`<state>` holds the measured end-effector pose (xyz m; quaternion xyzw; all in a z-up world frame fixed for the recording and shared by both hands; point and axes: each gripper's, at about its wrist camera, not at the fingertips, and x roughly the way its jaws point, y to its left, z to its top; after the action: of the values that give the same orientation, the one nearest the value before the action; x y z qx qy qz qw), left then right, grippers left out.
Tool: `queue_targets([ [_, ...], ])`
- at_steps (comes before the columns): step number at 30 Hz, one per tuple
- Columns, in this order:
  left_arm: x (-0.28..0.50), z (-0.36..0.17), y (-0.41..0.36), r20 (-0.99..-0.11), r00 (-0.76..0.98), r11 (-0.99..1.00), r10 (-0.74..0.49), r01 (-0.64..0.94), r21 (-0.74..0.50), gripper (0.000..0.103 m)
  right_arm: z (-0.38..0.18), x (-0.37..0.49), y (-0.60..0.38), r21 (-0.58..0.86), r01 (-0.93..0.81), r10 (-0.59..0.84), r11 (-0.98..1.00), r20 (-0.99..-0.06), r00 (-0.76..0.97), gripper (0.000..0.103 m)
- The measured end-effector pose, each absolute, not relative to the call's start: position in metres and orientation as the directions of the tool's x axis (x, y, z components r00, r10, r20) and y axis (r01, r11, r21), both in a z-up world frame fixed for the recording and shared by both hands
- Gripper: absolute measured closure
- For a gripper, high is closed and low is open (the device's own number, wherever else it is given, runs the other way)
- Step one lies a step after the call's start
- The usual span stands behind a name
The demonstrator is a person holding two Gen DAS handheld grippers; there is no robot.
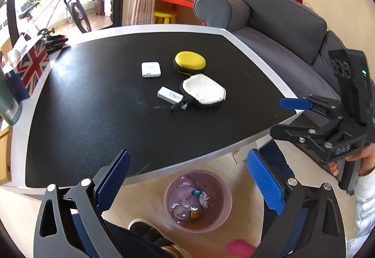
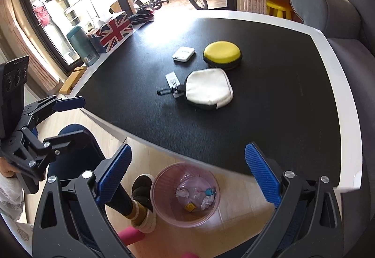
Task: Collect trash
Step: 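Move the right gripper back to the cream zippered pouch, then grasp the cream zippered pouch with the right gripper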
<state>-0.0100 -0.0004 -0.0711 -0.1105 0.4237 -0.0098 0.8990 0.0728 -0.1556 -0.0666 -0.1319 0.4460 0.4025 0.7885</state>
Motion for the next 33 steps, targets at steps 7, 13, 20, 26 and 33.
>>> queue_targets([
  [7,-0.007,-0.066,0.007,-0.751,0.651,0.973,-0.108,-0.085,-0.213,0.008,-0.068,0.105,-0.123,0.130,-0.779,0.501,0.613,-0.827,0.256,0.007],
  [13,-0.005,-0.067,0.012,-0.753,0.650,0.972,-0.103,-0.096,-0.216,0.008,-0.080,0.127,-0.099,0.119,-0.794,0.467,0.597,-0.855,0.224,0.007],
  [20,-0.004,-0.069,0.018,-0.756,0.646,0.970,-0.102,-0.106,-0.221,0.008,-0.105,0.148,-0.077,0.103,-0.802,0.404,0.588,-0.897,0.181,0.007],
  [26,-0.003,-0.071,0.020,-0.760,0.642,0.968,-0.101,-0.113,-0.224,0.008,-0.127,0.164,-0.064,0.091,-0.797,0.351,0.597,-0.923,0.158,0.007],
  [33,-0.002,-0.074,0.022,-0.765,0.637,0.966,-0.101,-0.121,-0.229,0.008,-0.134,0.169,-0.056,0.079,-0.799,0.341,0.597,-0.926,0.163,0.007],
])
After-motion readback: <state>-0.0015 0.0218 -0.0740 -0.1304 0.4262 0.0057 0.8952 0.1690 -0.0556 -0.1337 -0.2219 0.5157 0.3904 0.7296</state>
